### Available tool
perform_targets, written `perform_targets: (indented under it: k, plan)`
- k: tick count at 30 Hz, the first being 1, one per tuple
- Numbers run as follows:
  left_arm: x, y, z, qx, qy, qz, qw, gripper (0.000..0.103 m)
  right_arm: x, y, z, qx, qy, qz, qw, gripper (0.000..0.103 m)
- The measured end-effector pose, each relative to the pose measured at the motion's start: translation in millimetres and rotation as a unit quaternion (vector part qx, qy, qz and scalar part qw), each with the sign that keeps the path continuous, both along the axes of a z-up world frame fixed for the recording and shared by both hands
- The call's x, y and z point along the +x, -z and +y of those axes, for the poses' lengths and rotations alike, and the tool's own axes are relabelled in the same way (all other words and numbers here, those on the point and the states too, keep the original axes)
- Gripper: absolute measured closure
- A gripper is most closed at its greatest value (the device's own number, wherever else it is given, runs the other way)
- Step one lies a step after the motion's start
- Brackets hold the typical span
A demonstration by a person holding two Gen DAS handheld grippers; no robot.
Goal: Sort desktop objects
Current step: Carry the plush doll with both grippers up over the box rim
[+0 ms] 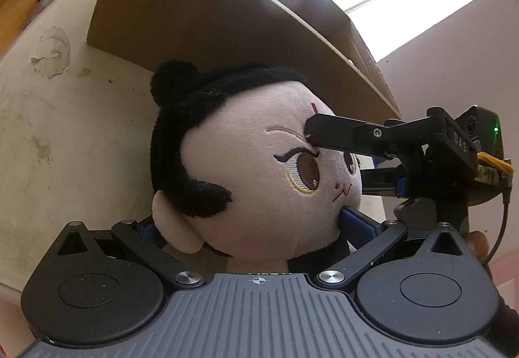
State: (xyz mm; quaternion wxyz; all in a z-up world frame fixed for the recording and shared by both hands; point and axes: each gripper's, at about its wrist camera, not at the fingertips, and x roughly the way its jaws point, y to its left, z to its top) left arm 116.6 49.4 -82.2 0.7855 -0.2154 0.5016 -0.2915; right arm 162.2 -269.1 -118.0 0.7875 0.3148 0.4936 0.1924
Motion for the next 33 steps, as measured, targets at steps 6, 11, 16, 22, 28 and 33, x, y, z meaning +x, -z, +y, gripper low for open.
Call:
perform_targets:
  k: [6,11,16,22,28,33]
  plan:
    - [-3.7,-2.1,0.3,0.008,0.000,-0.003,1.0000,0.000,7.6,-5.9,6.8,-0.005,-0.004,0.010,1.000,0.000]
    - [-5.9,-5.3,0.4,0.016,0.002,-0.001,0.9999,0.000,6.0,-9.9,8.9,-0.010,-0.005,0.016,1.000,0.000]
    - [-9.0,-7.1,2.7,0.018,0.003,0.005,0.9998,0.000,2.8,-12.2,11.2,-0.015,-0.007,0.020,1.000,0.000]
    - [-15.6,-12.9,8.0,0.019,0.000,0.000,0.9998,0.000,-0.4,-17.4,16.3,-0.012,-0.004,0.019,1.000,0.000]
    - [-23.8,-22.5,15.6,0.021,-0.003,-0.009,0.9997,0.000,-4.3,-27.9,27.0,-0.013,-0.008,0.006,1.000,0.000]
    - [-33.1,-30.8,22.3,0.024,-0.005,-0.016,0.9996,0.000,-9.8,-36.4,28.8,-0.012,-0.011,-0.001,1.000,0.000]
